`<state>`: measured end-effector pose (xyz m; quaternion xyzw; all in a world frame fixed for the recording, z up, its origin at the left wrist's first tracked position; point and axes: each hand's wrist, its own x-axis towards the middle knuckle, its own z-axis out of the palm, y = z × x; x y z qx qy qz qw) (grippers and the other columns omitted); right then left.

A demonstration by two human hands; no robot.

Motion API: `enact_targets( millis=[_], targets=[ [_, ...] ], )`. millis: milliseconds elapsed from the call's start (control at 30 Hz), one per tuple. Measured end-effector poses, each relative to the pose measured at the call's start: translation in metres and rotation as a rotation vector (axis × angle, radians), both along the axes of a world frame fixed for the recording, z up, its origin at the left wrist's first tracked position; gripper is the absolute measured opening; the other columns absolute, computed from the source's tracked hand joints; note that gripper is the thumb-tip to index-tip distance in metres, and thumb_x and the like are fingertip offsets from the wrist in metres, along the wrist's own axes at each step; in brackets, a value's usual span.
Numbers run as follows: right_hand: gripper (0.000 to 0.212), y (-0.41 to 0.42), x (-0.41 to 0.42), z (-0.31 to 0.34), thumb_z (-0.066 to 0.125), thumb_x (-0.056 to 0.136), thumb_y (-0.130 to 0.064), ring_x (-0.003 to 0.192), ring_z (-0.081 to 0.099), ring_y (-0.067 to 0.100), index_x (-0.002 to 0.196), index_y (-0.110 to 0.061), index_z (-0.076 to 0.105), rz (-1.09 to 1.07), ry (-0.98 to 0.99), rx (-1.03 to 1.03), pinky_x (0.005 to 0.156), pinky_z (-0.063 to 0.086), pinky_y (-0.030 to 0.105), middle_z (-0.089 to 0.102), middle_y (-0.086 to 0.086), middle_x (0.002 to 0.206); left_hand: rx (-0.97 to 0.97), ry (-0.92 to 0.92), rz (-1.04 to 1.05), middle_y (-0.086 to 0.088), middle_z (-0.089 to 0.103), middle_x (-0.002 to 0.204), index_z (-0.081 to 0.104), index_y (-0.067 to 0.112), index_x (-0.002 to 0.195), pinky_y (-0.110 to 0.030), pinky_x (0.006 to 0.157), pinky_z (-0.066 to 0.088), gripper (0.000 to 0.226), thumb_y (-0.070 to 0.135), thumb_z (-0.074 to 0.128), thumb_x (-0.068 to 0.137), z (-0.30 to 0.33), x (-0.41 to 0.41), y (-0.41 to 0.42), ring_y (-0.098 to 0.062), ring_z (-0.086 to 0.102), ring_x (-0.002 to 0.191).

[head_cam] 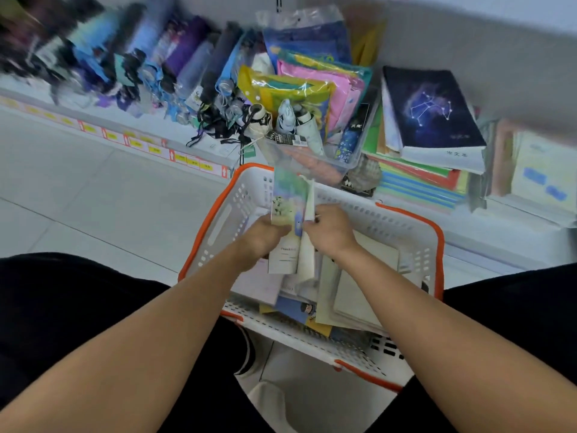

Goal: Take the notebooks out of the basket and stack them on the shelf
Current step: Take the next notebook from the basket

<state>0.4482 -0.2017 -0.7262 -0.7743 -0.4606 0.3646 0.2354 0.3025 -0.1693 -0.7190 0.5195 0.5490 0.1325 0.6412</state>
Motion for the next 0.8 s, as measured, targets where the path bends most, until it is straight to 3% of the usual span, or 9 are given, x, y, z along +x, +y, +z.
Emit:
enact_targets(
  millis=[67, 167, 233, 333, 433, 500, 600, 733, 800],
  targets=[
    [0.017, 0.011, -0.016, 0.021, 0.064, 0.089, -0.022, 0.053, 0.051, 0.005, 0.072, -0.022, 0.064, 0.050, 0.060, 0.148, 0.047, 0.037, 0.016, 0.054, -0.010, 0.056, -0.024, 0.002, 0.082, -0.007, 0.071, 0.106, 0.063, 0.021, 0.112, -0.029, 0.065, 0.053, 0.031, 0.041, 0.042, 0.102, 0.018, 0.001, 0.010, -0.015, 0.067, 0.081],
    [0.016, 0.024, -0.026, 0.045, 0.059, 0.093, -0.027, 0.061, 0.059, 0.007, 0.085, -0.022, 0.072, 0.179, 0.146, 0.283, 0.061, 0.048, 0.028, 0.066, -0.007, 0.066, -0.025, -0.084, 0.183, -0.003, 0.075, 0.101, 0.066, 0.029, 0.114, -0.039, 0.081, 0.058, 0.048, 0.066, 0.049, 0.088, 0.047, -0.013, 0.026, -0.021, 0.073, 0.091],
    [0.019, 0.030, -0.028, 0.058, 0.057, 0.095, -0.019, 0.063, 0.055, 0.005, 0.087, -0.021, 0.075, 0.329, 0.147, 0.287, 0.062, 0.042, 0.027, 0.066, -0.005, 0.072, -0.033, -0.163, 0.258, -0.008, 0.073, 0.110, 0.065, 0.019, 0.120, -0.045, 0.089, 0.056, 0.047, 0.048, 0.069, 0.084, 0.059, -0.029, 0.032, -0.027, 0.071, 0.098],
    [0.028, 0.037, -0.023, 0.080, 0.061, 0.094, -0.011, 0.114, 0.060, 0.012, 0.119, -0.021, 0.071, 0.392, 0.192, 0.248, 0.095, 0.049, 0.030, 0.067, -0.003, 0.122, -0.082, -0.314, 0.357, -0.017, 0.069, 0.117, 0.060, 0.003, 0.126, -0.047, 0.090, 0.054, 0.039, 0.008, 0.066, 0.088, 0.075, -0.050, 0.031, -0.036, 0.067, 0.106],
    [0.077, 0.045, -0.004, 0.111, 0.074, 0.082, -0.044, 0.140, 0.034, 0.018, 0.148, -0.023, 0.040, 0.182, -0.028, 0.299, 0.114, 0.035, 0.038, 0.037, -0.004, 0.152, -0.096, -0.454, 0.416, -0.016, 0.070, 0.116, 0.060, 0.007, 0.124, -0.045, 0.084, 0.058, 0.033, 0.006, 0.060, 0.091, 0.104, -0.062, 0.034, -0.034, 0.068, 0.103],
    [0.077, 0.046, 0.006, 0.144, 0.074, 0.080, -0.052, 0.122, 0.057, 0.017, 0.144, -0.022, 0.043, 0.078, 0.271, 0.246, 0.094, 0.054, 0.039, 0.052, -0.001, 0.143, -0.058, -0.552, 0.418, -0.015, 0.069, 0.119, 0.058, 0.007, 0.128, -0.045, 0.087, 0.057, 0.036, 0.012, 0.057, 0.093, 0.133, -0.061, 0.043, -0.034, 0.067, 0.107],
    [0.027, 0.043, 0.003, 0.197, 0.059, 0.097, -0.028, 0.081, 0.073, 0.021, 0.122, -0.018, 0.063, 0.096, 0.717, 0.212, 0.055, 0.059, 0.035, 0.074, 0.006, 0.104, 0.014, -0.611, 0.383, -0.013, 0.070, 0.116, 0.061, 0.012, 0.126, -0.045, 0.088, 0.054, 0.034, 0.024, 0.054, 0.095, 0.190, -0.043, 0.061, -0.032, 0.068, 0.104],
    [0.021, 0.058, 0.006, 0.267, 0.058, 0.099, -0.023, 0.077, 0.071, 0.023, 0.118, -0.018, 0.064, -0.060, 0.734, 0.511, 0.044, 0.054, 0.032, 0.073, 0.006, 0.104, 0.165, -0.591, 0.206, -0.011, 0.073, 0.109, 0.065, 0.014, 0.117, -0.041, 0.078, 0.057, 0.033, 0.029, 0.064, 0.089, 0.272, -0.011, 0.084, -0.028, 0.072, 0.094],
    [0.017, 0.074, 0.018, 0.297, 0.056, 0.100, -0.021, 0.080, 0.070, 0.023, 0.115, -0.016, 0.064, -0.151, 0.751, 0.630, 0.046, 0.054, 0.032, 0.072, 0.006, 0.105, 0.329, -0.473, 0.165, -0.007, 0.073, 0.105, 0.060, 0.017, 0.117, -0.035, 0.061, 0.059, 0.027, 0.025, 0.065, 0.092, 0.301, 0.000, 0.095, -0.022, 0.073, 0.073]
  ],
)
